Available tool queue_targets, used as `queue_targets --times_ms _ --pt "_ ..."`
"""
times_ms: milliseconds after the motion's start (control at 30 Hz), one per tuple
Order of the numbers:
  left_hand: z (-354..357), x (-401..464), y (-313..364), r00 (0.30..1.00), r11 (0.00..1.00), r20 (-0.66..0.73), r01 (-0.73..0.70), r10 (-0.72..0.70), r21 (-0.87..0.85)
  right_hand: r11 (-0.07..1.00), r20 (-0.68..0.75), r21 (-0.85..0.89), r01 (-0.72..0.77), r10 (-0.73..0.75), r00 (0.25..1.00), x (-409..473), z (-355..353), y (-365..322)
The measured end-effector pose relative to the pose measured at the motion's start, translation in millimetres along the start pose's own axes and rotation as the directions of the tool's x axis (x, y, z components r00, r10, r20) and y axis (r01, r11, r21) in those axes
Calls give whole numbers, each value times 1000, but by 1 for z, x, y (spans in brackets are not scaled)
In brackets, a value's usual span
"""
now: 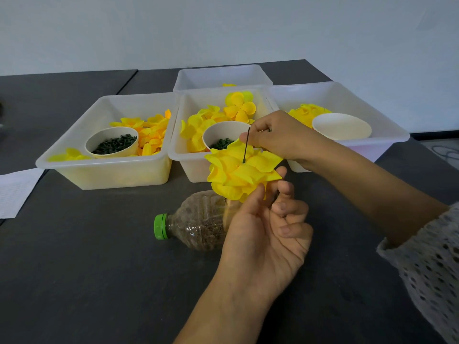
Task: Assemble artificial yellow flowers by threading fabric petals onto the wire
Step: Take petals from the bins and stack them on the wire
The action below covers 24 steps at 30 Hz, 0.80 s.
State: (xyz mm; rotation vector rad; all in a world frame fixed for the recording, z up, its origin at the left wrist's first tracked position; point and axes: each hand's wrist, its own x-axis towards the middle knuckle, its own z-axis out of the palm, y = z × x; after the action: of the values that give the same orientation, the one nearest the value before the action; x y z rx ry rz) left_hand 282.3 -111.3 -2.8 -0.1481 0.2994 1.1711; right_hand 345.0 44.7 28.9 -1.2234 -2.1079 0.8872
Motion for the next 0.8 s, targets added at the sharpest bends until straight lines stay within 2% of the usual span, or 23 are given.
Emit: queue_targets --times_ms 200,500,800 --pt "1 -1 -1 1000 999 21 -23 22 35 1000 44 1 26 -26 999 5 -1 -6" --pt "1 -3 -1 998 1000 69 -4 4 9 1000 29 7 30 -30 999 7 2 -7" --pt "-1 -6 -1 997 998 73 3 -8 65 995 29 -84 61 -59 998 3 0 -16"
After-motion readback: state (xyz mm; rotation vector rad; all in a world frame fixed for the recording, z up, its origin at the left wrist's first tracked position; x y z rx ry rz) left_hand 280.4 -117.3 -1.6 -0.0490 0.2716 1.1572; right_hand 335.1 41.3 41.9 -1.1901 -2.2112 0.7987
